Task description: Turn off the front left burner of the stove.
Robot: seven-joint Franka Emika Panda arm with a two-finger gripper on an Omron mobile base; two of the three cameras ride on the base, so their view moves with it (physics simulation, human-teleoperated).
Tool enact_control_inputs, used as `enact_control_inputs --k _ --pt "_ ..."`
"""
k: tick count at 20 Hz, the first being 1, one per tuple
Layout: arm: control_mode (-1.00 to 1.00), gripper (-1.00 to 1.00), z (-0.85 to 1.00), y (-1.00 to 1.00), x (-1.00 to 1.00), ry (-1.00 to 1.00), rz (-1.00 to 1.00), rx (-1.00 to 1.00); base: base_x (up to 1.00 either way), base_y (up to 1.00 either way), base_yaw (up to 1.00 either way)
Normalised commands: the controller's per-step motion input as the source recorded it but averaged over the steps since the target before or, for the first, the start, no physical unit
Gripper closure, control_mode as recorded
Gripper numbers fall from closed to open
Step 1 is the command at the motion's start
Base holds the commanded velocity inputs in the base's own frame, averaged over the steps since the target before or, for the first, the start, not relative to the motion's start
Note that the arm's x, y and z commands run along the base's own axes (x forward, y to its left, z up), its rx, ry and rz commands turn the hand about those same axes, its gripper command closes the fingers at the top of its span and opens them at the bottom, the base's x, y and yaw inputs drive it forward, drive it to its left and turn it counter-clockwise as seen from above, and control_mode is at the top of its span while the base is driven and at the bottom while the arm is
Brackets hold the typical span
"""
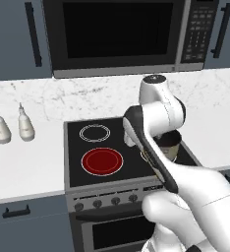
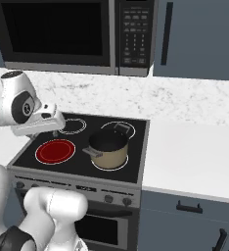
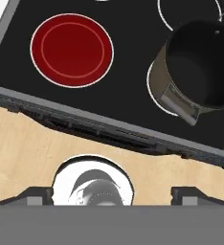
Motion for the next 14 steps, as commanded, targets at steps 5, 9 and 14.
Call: enact_control_inputs --k 5,9,14 --pt "-1.00 -1.00 -0.27 0.87 -0.98 -0.04 0.21 -0.24 0.00 0.00 0.00" --pt "-1.00 -1.00 -0.22 0.90 -0.94 -0.05 0.22 -0.25 0.00 0.00 0.00" --pt "-1.00 -1.00 -0.40 0.90 -0.75 -0.01 0.25 -0.31 0.00 0.00 0.00"
